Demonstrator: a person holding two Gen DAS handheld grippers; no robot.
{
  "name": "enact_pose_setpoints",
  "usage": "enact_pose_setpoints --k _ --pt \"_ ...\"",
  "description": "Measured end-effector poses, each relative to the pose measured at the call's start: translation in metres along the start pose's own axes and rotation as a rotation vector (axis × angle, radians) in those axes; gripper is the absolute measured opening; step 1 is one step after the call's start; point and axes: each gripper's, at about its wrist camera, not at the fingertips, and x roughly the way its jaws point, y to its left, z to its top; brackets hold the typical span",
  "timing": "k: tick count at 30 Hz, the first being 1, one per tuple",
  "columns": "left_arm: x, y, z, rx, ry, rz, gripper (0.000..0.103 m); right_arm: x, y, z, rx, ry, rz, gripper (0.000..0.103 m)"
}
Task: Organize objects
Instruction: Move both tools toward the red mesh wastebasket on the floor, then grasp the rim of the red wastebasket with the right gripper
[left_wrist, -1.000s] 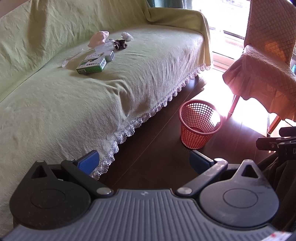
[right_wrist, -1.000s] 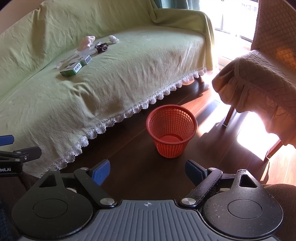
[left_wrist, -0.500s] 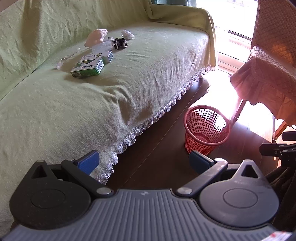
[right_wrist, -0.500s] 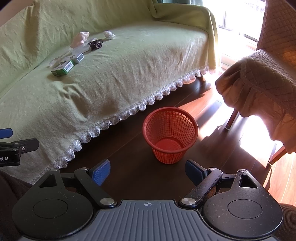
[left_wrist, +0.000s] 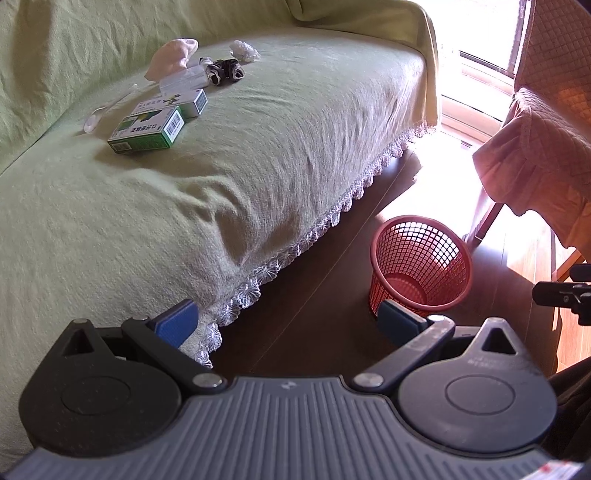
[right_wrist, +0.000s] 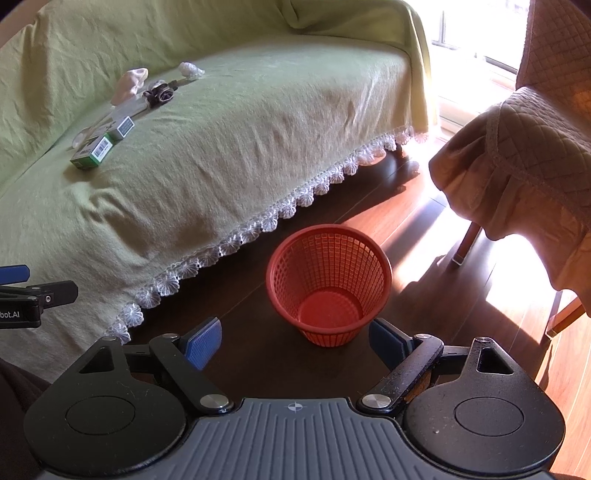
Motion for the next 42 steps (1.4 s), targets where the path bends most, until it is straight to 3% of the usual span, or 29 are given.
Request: enact_pose_setpoints --k 11,16,22,33,42 --pt "0.069 0.004 0.020 -0.011 0.047 -0.008 0.102 0.079 -0.058 0.002 0.212 0.101 -0.030 0.073" --pt "0.099 0.005 0.033 -0.006 0.040 -0.010 0.102 0.120 -0.078 -0.006 0.312 0.160 -0.031 0.062" --pt "0.137 0.010 0.034 -0.036 0.073 -0.013 0.102 0.169 -0.106 -0.016 0.472 0.196 -0.022 0.039" --pt "0.184 0.015 0.042 -0.050 0.116 -0.013 0.102 0.230 -0.137 -0.027 0.712 0.232 -0.034 0.036" --pt "0.207 0.013 0.048 -0.051 0.159 -0.038 0.102 0.245 -0.143 -0.041 0.805 0.264 -0.028 0.029"
